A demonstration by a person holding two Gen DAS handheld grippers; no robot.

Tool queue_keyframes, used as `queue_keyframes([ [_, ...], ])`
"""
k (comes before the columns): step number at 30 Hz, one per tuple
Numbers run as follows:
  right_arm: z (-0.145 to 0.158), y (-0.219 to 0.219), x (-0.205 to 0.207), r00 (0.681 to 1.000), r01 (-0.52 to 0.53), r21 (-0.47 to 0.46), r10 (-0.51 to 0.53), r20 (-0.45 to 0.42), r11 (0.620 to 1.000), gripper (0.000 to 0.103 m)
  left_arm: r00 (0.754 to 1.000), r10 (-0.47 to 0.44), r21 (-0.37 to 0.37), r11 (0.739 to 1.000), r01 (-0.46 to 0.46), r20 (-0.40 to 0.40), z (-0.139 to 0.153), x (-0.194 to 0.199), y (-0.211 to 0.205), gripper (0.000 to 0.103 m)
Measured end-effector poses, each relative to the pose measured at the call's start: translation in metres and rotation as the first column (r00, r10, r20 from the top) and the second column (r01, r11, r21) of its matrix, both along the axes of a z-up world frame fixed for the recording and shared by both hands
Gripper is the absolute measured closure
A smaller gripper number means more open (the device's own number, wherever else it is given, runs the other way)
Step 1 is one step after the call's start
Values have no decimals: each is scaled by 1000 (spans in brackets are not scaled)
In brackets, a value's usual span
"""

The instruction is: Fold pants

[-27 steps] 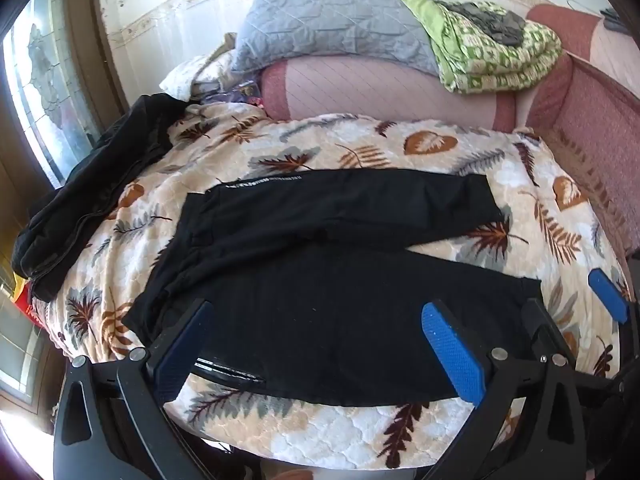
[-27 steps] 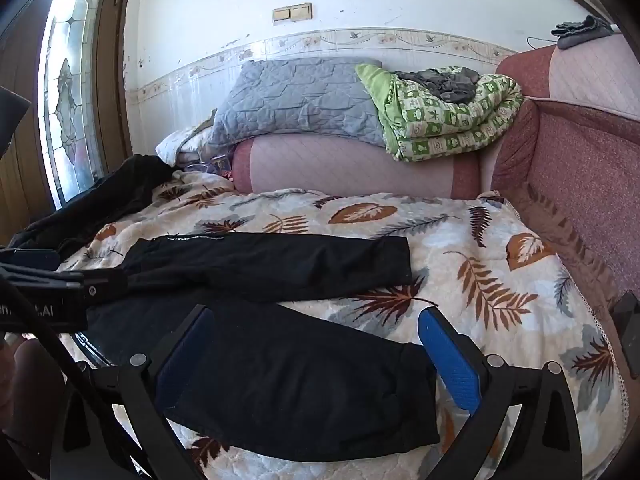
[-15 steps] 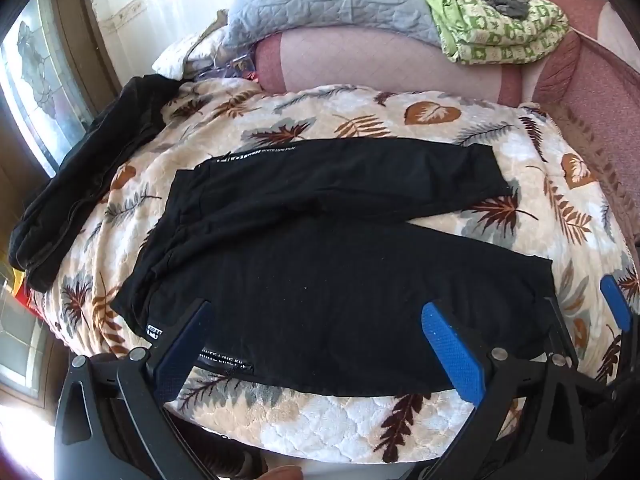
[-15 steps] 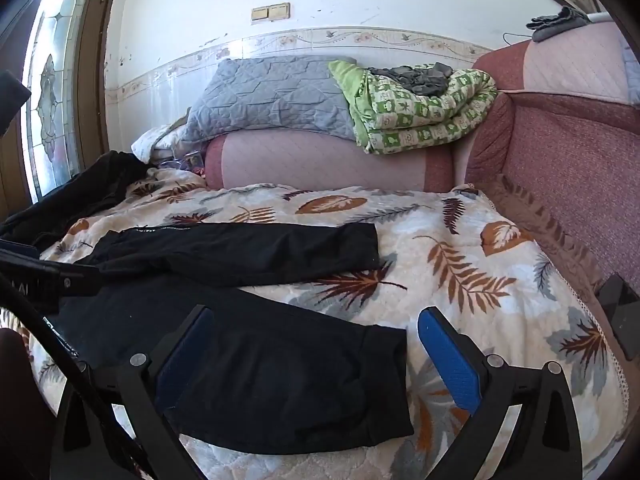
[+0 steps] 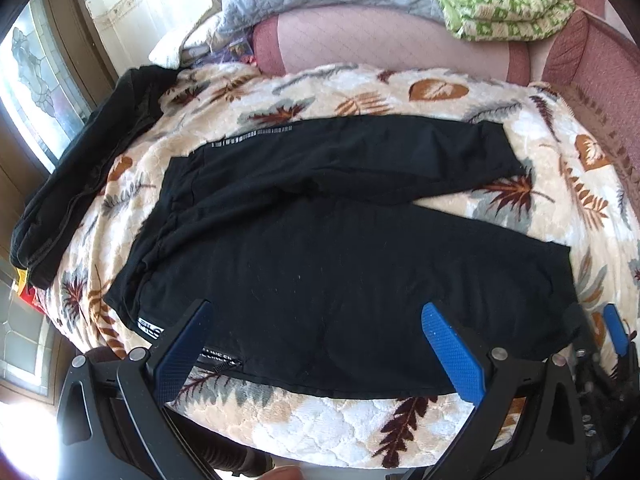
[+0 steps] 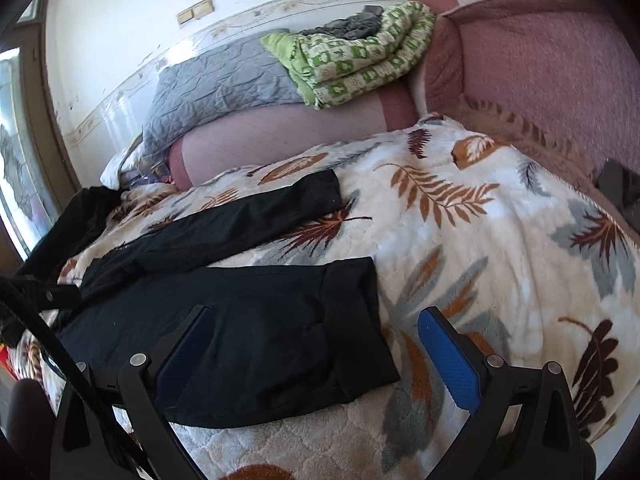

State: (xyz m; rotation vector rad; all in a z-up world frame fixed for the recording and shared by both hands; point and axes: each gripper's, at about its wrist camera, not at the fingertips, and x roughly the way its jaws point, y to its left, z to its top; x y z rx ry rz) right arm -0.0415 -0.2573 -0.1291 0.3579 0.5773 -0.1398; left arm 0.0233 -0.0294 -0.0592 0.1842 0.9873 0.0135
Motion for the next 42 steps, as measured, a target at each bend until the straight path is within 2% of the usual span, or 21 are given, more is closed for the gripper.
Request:
queue_keyframes([
  [6,0,4,-1,1000,-16,0,16,2,1000,0,993,32,2,999,-32,-111,-37,12,2,0],
  [12,-5,6,5,999,-33,-1,32,-30,999,0,975,61,17,998,-59,-213,-76,24,15,0],
  [16,-9,6,9,999,-22,0,22,-48,1000,0,969,62,-77,994,-82,-240,-84,25,29,0],
  [27,-29,15,25,986,-35,-33,30,-163,999,0,979,-13,-127,992,-13,-203,-88,11,31,0],
  [30,-34,17,28,983,-23,-42,15,-181,999,0,980,-69,-110,993,49,-188,-87,8,36,0],
  [35,-39,26,33,979,-1,-105,-21,-204,994,0,970,-154,-145,981,128,-188,-80,5,45,0],
  [39,-43,28,34,979,23,-114,-46,-201,993,0,976,-146,-194,974,114,-159,-62,0,76,0],
  [42,-42,28,38,969,32,-115,-59,-240,993,0,988,-98,-230,971,69,-115,-42,9,110,0],
])
